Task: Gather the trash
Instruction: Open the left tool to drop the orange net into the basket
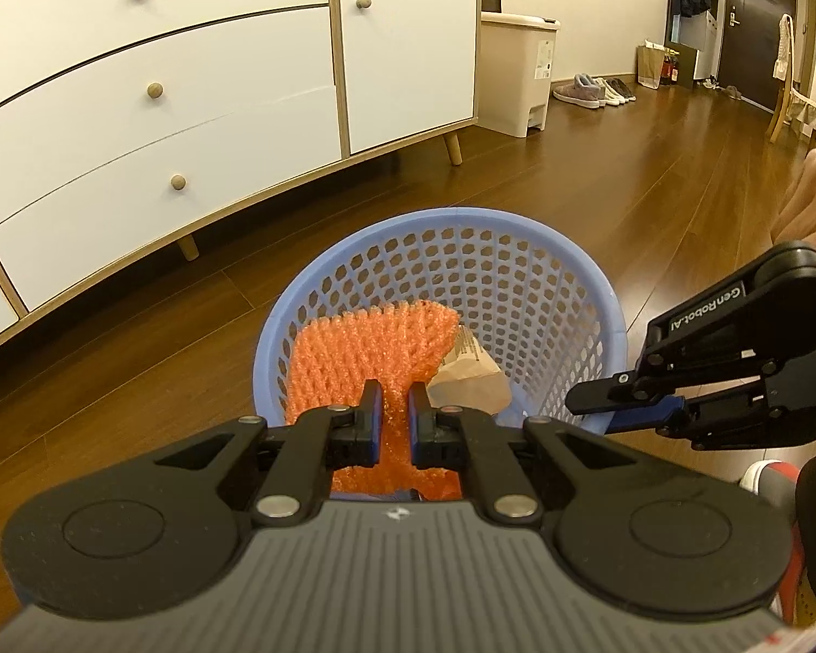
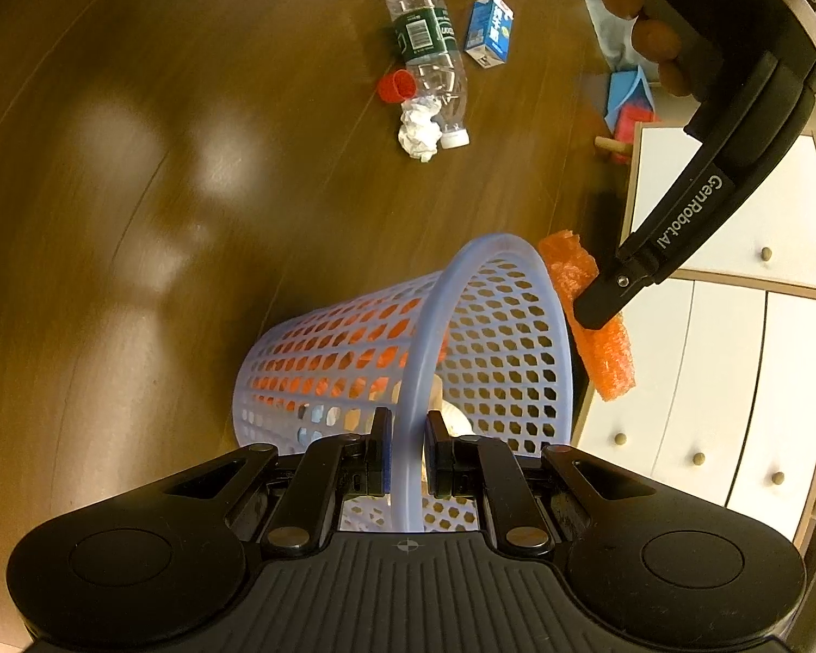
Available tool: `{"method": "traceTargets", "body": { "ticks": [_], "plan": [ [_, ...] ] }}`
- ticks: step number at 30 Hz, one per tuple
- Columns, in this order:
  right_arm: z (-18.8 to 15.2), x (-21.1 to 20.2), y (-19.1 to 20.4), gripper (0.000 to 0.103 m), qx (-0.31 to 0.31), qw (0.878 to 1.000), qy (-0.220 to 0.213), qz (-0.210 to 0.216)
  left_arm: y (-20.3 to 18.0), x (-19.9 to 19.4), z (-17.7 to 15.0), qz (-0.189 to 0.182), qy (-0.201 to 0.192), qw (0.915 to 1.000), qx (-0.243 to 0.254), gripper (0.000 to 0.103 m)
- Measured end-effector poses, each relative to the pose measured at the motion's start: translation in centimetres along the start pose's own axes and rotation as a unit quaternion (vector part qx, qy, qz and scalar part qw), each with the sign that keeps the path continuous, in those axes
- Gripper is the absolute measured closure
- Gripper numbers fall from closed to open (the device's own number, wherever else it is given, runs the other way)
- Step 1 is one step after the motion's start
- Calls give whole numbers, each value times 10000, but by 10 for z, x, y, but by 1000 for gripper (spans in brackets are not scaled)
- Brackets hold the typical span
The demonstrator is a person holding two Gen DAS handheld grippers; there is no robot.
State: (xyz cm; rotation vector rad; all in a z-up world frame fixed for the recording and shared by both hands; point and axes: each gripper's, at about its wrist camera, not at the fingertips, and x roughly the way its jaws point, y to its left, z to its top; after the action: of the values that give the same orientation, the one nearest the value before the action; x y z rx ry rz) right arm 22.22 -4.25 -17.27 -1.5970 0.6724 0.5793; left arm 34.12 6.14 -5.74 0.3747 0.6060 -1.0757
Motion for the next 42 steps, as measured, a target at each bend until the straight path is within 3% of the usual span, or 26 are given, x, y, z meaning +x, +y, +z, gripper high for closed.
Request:
{"method": "traceTargets", "body": {
  "ticks": [14, 25, 42],
  "plan": [
    [-5, -1, 12, 95, -474, 9987, -30, -158, 0, 9, -1, 55, 78, 10000, -6, 96],
    [-17, -7, 43, 95, -1443, 9885, -207, -409, 2, 12, -3, 62, 116, 9999, 54, 96],
    [-15, -19, 55, 95, -1638, 9851, -364, -385, 5, 22, -1, 68, 211, 9997, 116, 96]
  ]
}}
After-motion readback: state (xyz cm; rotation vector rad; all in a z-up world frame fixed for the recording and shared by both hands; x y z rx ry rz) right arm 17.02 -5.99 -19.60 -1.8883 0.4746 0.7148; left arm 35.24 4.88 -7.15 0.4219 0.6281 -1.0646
